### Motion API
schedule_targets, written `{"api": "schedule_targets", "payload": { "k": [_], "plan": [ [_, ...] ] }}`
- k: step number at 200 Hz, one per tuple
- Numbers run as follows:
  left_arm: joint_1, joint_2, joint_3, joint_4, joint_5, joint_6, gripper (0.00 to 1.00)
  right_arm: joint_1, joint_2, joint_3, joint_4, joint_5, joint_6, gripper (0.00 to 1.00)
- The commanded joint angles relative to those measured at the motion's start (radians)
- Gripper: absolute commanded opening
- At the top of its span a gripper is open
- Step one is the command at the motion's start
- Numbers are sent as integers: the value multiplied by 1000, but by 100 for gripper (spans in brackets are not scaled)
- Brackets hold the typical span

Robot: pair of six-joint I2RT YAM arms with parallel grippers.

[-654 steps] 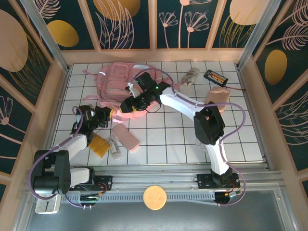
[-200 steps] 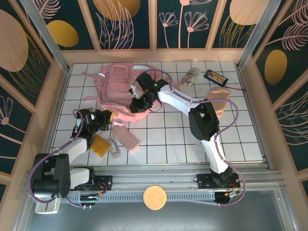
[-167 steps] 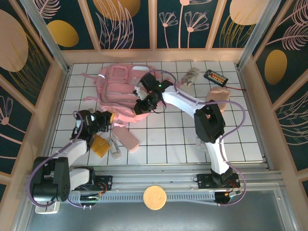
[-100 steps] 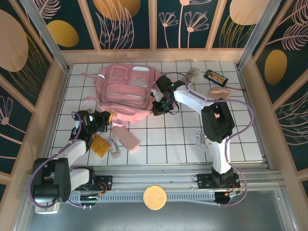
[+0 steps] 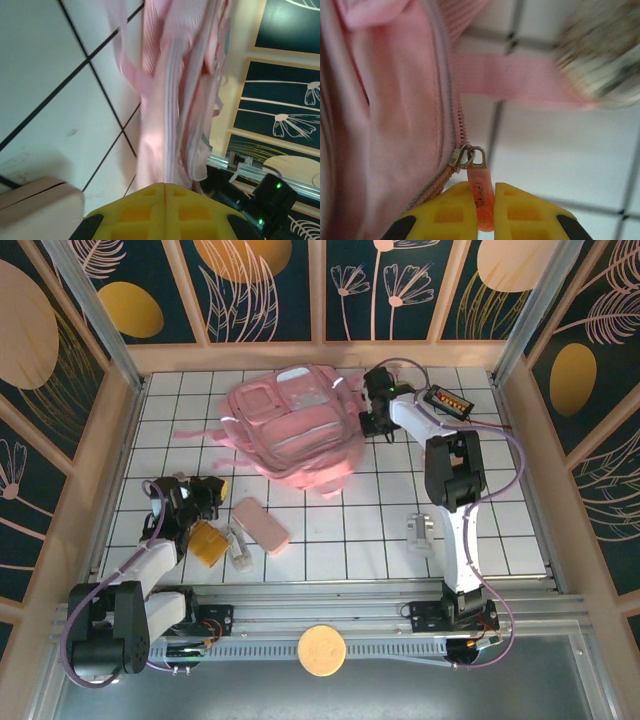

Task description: Pack the student bag

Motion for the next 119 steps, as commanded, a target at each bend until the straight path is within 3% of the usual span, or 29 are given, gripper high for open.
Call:
{"api": "schedule_targets", "payload": {
  "k": [1,15,22,31,45,66,87,119],
  "plan": [
    [4,-28,-36,-31,-3,4,0,-6,75,134,10,75,-20,0],
    [4,-28,-18,-31,13,33,0,0,84,195,-15,2,-10,0],
    [4,-22,8,-42,28,63,12,11,66,192,-9,-38,-5,0],
    [4,-10,67,-100,35,122,49,29,33,175,2,-70,0,0],
    [-2,2,162,-186,37,198,97,60,-14,150,-8,-127,13,0],
    [-41,20,254,-218,39,200,99,114,-74,123,-54,-170,23,0],
    [-184,73,334,-237,11,165,99,159,-131,86,-94,-219,53,0],
    [-402,88,279,-94,-99,-97,99,216,-215,-6,-101,-265,97,0]
  ]
}}
